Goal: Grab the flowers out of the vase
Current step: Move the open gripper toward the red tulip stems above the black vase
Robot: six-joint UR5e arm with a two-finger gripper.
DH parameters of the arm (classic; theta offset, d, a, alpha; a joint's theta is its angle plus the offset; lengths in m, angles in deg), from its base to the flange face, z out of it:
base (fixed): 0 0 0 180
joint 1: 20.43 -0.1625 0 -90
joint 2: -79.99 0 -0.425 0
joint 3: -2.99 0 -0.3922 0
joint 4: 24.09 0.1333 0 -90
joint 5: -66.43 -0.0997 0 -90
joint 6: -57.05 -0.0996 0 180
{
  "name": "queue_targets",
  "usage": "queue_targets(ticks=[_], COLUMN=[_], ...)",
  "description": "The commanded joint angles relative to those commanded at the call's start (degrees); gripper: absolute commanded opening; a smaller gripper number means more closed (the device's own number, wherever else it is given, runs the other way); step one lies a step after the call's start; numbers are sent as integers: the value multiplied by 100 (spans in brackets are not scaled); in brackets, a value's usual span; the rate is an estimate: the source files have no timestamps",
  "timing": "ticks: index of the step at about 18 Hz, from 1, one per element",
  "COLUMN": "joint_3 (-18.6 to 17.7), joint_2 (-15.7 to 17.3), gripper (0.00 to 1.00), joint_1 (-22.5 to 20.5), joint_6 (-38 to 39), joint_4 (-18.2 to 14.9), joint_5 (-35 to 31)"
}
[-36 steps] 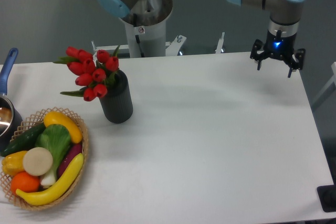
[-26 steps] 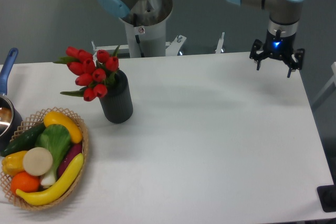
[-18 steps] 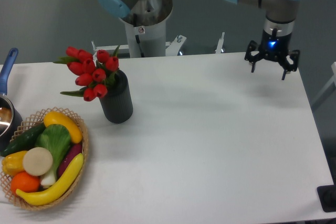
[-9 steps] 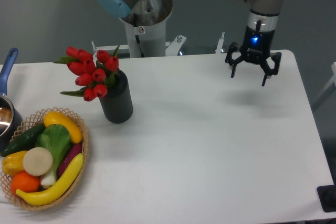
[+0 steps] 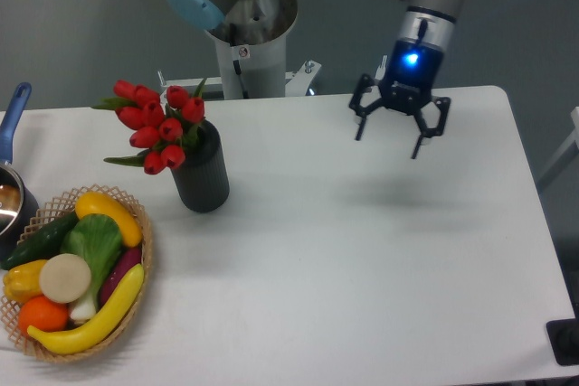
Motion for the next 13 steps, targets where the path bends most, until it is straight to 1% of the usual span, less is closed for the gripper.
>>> queue_targets(ticks=[3,5,9,13], joint_3=[-352,-414,-765,-1117], joint_2=[168,238,484,748], gripper=[100,100,100,100], joint_1=[-26,9,26,105], joint_6=[-44,-44,-61,-62], joint_4=[-9,-18,-18,-26], joint_5=[441,521,617,968])
